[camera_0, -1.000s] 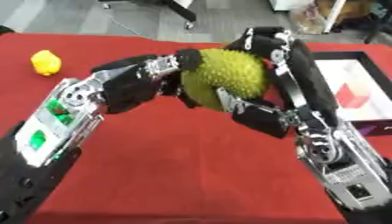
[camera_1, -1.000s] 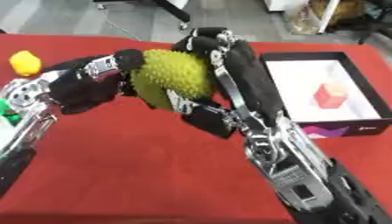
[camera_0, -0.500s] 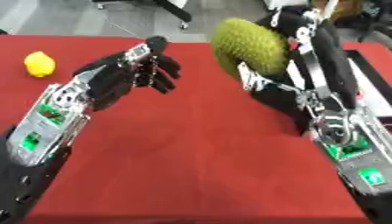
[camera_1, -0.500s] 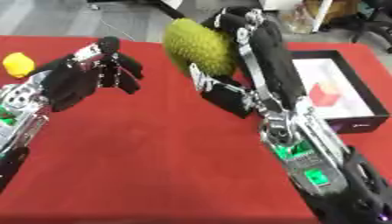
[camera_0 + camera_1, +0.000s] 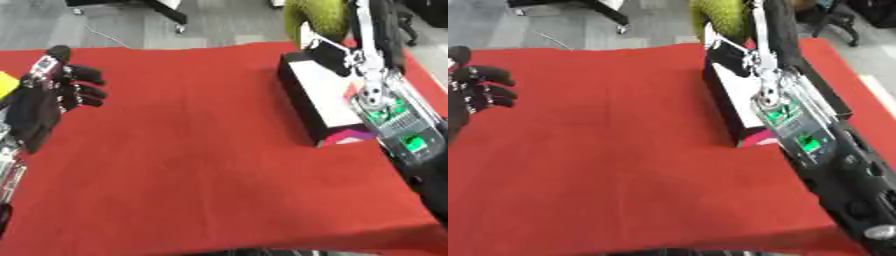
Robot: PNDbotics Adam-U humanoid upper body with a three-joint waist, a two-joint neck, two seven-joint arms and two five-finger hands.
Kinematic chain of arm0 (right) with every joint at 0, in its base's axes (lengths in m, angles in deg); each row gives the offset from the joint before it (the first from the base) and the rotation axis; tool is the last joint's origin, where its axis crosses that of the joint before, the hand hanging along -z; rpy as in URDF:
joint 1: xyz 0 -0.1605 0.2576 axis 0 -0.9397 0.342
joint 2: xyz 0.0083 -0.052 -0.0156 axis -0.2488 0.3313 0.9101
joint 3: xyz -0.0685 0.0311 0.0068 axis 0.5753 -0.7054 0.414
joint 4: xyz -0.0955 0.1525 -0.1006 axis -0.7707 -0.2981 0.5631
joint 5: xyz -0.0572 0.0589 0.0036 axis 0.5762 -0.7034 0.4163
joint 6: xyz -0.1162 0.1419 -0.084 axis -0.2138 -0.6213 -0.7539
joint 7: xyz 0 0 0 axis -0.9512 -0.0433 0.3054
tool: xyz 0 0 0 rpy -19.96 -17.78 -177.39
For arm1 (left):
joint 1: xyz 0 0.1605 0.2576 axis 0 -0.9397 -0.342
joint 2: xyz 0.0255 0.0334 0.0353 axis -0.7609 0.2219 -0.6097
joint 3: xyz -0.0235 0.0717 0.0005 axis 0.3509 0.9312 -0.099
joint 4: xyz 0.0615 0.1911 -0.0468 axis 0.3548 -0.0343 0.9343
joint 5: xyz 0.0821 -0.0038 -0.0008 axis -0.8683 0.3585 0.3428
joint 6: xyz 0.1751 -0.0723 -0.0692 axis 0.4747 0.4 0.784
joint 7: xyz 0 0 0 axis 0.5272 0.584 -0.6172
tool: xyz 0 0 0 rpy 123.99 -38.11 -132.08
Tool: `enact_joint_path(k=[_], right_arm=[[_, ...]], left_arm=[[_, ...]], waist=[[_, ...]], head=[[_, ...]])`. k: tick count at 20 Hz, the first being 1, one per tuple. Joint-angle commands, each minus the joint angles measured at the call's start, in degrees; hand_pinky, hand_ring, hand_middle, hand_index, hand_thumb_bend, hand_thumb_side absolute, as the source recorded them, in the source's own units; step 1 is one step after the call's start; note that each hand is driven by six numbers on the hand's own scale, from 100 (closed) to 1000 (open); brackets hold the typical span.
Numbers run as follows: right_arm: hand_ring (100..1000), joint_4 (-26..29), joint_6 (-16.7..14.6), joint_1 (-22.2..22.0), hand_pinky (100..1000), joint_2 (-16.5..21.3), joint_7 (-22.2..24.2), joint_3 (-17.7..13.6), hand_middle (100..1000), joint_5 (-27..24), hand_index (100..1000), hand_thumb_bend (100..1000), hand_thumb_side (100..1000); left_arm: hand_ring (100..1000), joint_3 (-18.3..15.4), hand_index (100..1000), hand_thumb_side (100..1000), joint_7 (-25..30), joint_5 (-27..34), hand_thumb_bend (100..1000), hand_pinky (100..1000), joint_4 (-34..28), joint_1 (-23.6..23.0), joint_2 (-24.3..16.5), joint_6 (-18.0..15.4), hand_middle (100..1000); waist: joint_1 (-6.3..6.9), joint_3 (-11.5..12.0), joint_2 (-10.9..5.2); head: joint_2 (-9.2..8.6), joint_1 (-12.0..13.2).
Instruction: Pick up the objects with one hand, pass them to the other hand, and then place them into the box on the other side of the table.
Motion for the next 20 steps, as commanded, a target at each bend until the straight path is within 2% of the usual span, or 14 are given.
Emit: enact_joint_path(k=[1, 2, 6, 7, 8, 9, 10, 11, 13, 14, 17, 20], right_arm=[[322, -11.8, -0.5, 3.4, 308, 2.7, -5.7, -2.3, 231, -7.5, 212, 108, 100], [324, -16.0, -1.2, 4.5, 310, 2.8, -7.2, -2.8, 232, -9.6, 215, 151, 100], [348, -30.2, -4.6, 8.2, 332, 2.8, -10.9, -4.0, 258, -13.6, 268, 180, 100], [357, -33.3, -5.2, 8.8, 341, 2.5, -11.2, -4.4, 270, -14.0, 287, 208, 100], [371, -36.1, -5.6, 9.3, 357, 2.1, -11.3, -4.8, 290, -14.4, 322, 299, 100], [392, -38.5, -6.1, 9.7, 379, 1.9, -10.9, -5.0, 317, -14.6, 380, 411, 100], [421, -40.7, -6.5, 9.9, 402, 1.6, -9.7, -4.9, 355, -14.5, 439, 444, 100], [469, -42.3, -6.9, 10.0, 440, 1.4, -8.2, -4.9, 425, -14.0, 583, 505, 173], [567, -44.8, -7.2, 9.9, 515, 1.3, -2.4, -4.4, 559, -11.7, 793, 611, 240], [608, -45.4, -7.2, 9.7, 549, 1.3, 0.6, -4.6, 611, -10.1, 832, 652, 260], [710, -44.2, -7.4, 9.0, 639, 1.9, 5.2, -5.4, 732, -5.0, 890, 848, 356], [749, -38.8, -6.8, 7.7, 681, 3.0, 7.2, -5.7, 778, 0.2, 911, 914, 414]], left_arm=[[648, -2.3, 726, 943, -1.6, 0.6, 242, 716, -2.2, -0.7, 0.0, -1.5, 635], [648, -2.7, 726, 941, -1.8, 0.6, 240, 716, -2.7, -1.2, 0.1, -2.0, 635], [649, -3.9, 727, 937, -2.2, 0.2, 230, 717, -4.5, -2.5, 0.5, -3.0, 636], [650, -4.1, 727, 938, -2.2, 0.0, 227, 718, -4.9, -2.7, 0.6, -3.1, 637], [650, -4.3, 727, 937, -2.2, -0.2, 226, 718, -5.1, -2.9, 0.7, -3.2, 637], [650, -4.4, 727, 937, -2.1, -0.4, 224, 718, -5.3, -3.1, 0.8, -3.3, 637], [651, -4.6, 728, 936, -2.1, -0.5, 224, 718, -5.5, -3.2, 0.9, -3.4, 638], [651, -4.8, 728, 936, -2.2, -0.7, 222, 718, -5.6, -3.3, 0.9, -3.4, 638], [652, -5.1, 728, 936, -2.2, -1.2, 221, 718, -5.7, -3.5, 1.0, -3.5, 639], [652, -5.2, 729, 935, -2.2, -1.4, 220, 719, -5.8, -3.6, 1.1, -3.6, 639], [653, -5.6, 729, 936, -2.3, -2.0, 218, 719, -5.8, -3.8, 1.1, -3.7, 640], [654, -5.9, 729, 937, -2.5, -2.5, 215, 719, -5.5, -3.9, 1.0, -3.7, 640]], waist=[[0.32, 0.5, -0.57], [0.48, 0.9, -0.54], [0.83, 1.9, -0.38], [0.87, 2.0, -0.35], [0.90, 2.1, -0.33], [0.91, 2.2, -0.33], [0.91, 2.3, -0.33], [0.91, 2.3, -0.33], [0.90, 2.4, -0.35], [0.91, 2.4, -0.38], [0.92, 2.3, -0.45], [0.87, 2.2, -0.55]], head=[[-0.15, -2.6], [-0.15, -3.3], [-0.15, -5.5], [-0.15, -5.9], [-0.15, -6.2], [-0.15, -6.5], [-0.15, -6.7], [-0.15, -6.8], [-0.15, -7.0], [-0.15, -7.0], [-0.15, -6.8], [-0.15, -6.5]])
